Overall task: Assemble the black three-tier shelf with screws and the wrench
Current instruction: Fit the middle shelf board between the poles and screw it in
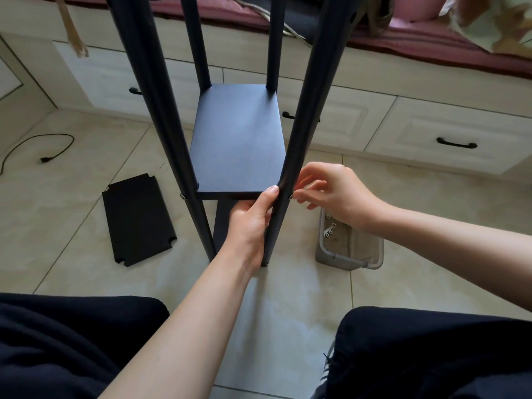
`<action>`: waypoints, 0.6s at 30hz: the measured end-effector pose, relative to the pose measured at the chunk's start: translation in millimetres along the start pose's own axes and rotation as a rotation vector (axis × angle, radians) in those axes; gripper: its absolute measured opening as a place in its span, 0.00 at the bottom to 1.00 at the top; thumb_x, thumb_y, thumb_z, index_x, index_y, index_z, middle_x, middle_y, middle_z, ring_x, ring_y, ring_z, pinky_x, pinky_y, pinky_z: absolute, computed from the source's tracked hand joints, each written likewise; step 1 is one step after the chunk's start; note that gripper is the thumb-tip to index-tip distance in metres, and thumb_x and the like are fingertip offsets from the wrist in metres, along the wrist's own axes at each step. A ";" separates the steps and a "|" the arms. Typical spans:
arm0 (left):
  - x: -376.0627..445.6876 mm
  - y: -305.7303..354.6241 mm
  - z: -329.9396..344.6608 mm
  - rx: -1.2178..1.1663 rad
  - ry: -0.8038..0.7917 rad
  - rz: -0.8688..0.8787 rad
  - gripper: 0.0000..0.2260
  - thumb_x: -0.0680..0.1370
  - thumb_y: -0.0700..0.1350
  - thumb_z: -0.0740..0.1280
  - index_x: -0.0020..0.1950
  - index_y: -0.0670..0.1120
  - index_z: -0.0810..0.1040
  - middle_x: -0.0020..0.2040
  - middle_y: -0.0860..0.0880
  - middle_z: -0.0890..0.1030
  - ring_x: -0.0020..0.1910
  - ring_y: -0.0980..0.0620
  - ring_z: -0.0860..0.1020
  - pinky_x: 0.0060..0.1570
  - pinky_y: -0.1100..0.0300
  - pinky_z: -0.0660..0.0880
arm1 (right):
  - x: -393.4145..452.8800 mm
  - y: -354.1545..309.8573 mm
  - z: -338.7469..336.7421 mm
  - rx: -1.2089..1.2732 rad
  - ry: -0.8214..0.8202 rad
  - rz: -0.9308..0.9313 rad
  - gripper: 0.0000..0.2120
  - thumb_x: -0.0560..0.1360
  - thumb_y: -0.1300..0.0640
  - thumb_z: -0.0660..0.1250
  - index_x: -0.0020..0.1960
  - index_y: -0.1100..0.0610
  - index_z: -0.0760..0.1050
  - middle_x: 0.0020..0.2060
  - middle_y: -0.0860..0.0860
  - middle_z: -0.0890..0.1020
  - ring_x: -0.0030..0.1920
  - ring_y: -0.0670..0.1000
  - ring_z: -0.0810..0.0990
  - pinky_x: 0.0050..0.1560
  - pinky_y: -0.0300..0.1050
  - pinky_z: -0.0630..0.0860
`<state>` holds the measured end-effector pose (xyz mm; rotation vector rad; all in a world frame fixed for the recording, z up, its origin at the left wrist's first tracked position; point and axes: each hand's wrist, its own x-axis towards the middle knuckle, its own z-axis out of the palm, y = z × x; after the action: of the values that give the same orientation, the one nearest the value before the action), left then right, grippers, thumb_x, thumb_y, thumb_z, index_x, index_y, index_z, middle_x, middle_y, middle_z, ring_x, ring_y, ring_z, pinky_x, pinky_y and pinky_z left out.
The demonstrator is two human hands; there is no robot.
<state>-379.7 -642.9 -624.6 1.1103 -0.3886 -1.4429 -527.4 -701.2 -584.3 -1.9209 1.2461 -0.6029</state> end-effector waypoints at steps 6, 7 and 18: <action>-6.5 5.8 -1.4 0.138 0.067 -0.006 0.07 0.80 0.48 0.69 0.50 0.45 0.83 0.47 0.47 0.87 0.48 0.52 0.85 0.45 0.63 0.79 | 1.2 2.0 1.7 0.073 -0.080 0.022 0.05 0.76 0.62 0.71 0.49 0.58 0.75 0.43 0.55 0.86 0.45 0.51 0.86 0.50 0.48 0.82; -10.3 8.7 -2.2 0.228 0.084 -0.010 0.08 0.80 0.50 0.70 0.49 0.46 0.84 0.48 0.49 0.87 0.50 0.52 0.85 0.48 0.62 0.78 | 2.0 2.4 1.2 0.086 -0.084 0.027 0.04 0.76 0.62 0.71 0.47 0.58 0.76 0.42 0.55 0.86 0.46 0.52 0.86 0.51 0.49 0.82; -24.7 32.3 -4.5 1.530 0.052 0.864 0.28 0.71 0.47 0.79 0.69 0.43 0.76 0.61 0.46 0.82 0.67 0.43 0.74 0.68 0.47 0.68 | 11.3 11.7 0.2 0.211 -0.093 0.141 0.04 0.72 0.58 0.76 0.40 0.54 0.82 0.36 0.50 0.86 0.41 0.46 0.85 0.48 0.46 0.82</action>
<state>-361.5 -626.4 -591.8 1.7422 -1.8348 -0.1268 -529.1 -714.2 -593.9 -1.6543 1.1976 -0.5428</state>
